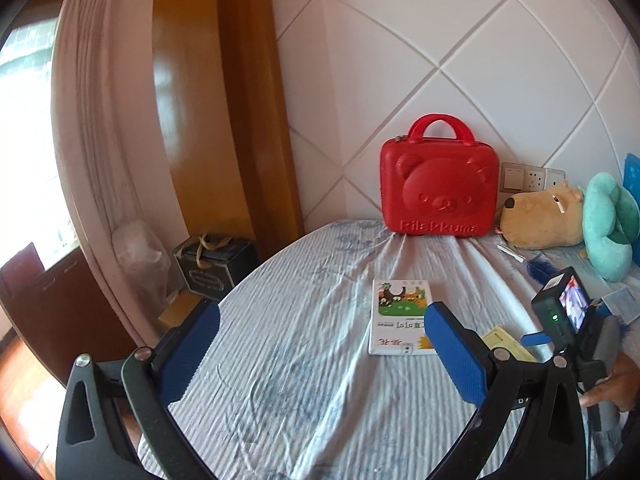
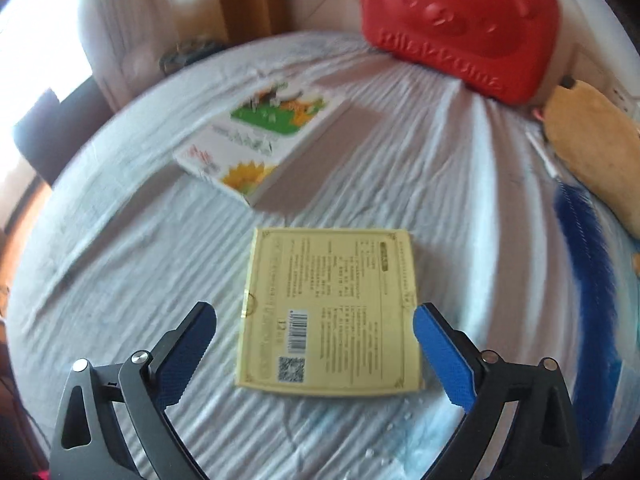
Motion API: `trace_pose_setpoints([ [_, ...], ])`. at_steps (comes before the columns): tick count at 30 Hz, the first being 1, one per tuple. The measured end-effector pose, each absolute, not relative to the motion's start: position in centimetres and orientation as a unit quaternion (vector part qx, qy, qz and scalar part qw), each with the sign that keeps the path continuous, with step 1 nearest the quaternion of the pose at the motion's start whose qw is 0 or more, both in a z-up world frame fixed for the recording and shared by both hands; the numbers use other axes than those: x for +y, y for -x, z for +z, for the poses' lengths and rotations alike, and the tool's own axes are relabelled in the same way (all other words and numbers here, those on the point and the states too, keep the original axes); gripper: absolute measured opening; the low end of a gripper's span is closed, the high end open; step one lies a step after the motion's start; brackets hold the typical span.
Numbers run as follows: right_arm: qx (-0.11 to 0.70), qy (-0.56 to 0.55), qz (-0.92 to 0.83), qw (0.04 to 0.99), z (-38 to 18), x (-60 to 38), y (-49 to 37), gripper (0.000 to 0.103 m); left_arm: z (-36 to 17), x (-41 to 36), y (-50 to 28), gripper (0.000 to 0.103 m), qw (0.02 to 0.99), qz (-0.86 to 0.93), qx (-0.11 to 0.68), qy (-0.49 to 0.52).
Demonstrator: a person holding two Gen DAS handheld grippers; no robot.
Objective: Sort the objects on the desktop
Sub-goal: 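Move the left tool toward the white book box while the right approaches the yellow packet, then lower the left tool around the white book box while the right lowers around the yellow packet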
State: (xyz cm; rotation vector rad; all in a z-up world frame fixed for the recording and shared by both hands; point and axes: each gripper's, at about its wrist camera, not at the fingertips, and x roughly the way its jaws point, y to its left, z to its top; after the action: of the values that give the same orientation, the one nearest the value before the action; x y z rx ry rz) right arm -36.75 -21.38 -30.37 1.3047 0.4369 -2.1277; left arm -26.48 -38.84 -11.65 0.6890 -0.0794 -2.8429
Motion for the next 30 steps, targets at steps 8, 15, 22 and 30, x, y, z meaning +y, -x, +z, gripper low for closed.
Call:
trace_pose_setpoints([
  [8, 0.193, -0.496, -0.799, 0.281, -31.6, -22.3, 37.6, 0.103, -13.3, -38.9, 28.1, 0.103, 0.092, -0.963, -0.027, -0.254],
  [15, 0.199, -0.503, -0.793, 0.280, -31.8, -22.8, 38.4, 0.103, -14.8, -36.9, 32.4, 0.103, 0.069, -0.959, -0.040, -0.273],
  [22, 0.191, -0.495, -0.802, 0.275, -31.8, -22.5, 38.2, 0.103, -18.4, -34.3, 41.5, 0.103, 0.035, -0.945, -0.063, -0.318],
  [30, 0.183, -0.489, -0.810, 0.267, -31.8, -22.5, 37.7, 0.103, -24.6, -32.6, 48.7, 0.103, -0.023, -0.916, -0.081, -0.392],
])
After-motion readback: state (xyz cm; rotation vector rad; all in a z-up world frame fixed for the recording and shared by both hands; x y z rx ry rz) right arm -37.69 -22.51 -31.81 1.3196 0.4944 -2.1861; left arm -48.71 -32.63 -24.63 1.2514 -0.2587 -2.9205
